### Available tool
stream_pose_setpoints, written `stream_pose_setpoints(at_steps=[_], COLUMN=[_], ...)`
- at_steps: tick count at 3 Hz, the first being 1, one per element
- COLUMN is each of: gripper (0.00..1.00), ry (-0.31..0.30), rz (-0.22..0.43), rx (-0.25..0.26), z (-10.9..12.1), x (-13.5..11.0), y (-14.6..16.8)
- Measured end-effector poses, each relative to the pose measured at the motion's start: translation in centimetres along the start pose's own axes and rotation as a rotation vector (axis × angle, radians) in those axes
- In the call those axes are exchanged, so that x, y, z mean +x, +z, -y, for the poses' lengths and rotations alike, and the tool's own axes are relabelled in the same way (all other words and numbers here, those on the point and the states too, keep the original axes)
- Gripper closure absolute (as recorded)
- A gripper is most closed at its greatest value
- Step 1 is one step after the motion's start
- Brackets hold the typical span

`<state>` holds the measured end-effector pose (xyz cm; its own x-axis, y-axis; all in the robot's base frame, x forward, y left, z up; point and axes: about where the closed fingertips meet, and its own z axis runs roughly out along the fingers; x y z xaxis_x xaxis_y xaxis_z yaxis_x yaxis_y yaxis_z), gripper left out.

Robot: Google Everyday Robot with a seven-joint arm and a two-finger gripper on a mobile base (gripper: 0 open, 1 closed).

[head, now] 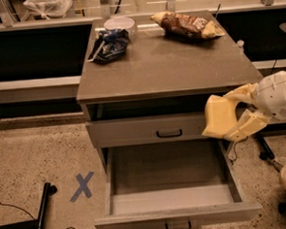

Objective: Place sponge into middle drawer

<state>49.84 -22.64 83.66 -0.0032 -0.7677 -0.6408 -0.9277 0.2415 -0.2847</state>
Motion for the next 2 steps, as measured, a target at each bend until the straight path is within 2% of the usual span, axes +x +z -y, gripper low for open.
stream_pose_setpoints(at_steps=[1, 2], gripper=[1.00, 1.00], ry=[0.002, 0.057], rz=[0.000, -0.029], rx=[-0.005, -0.018], z=[0.7, -0.6], x=[0.1, 6.2], y=[1.1, 4.8])
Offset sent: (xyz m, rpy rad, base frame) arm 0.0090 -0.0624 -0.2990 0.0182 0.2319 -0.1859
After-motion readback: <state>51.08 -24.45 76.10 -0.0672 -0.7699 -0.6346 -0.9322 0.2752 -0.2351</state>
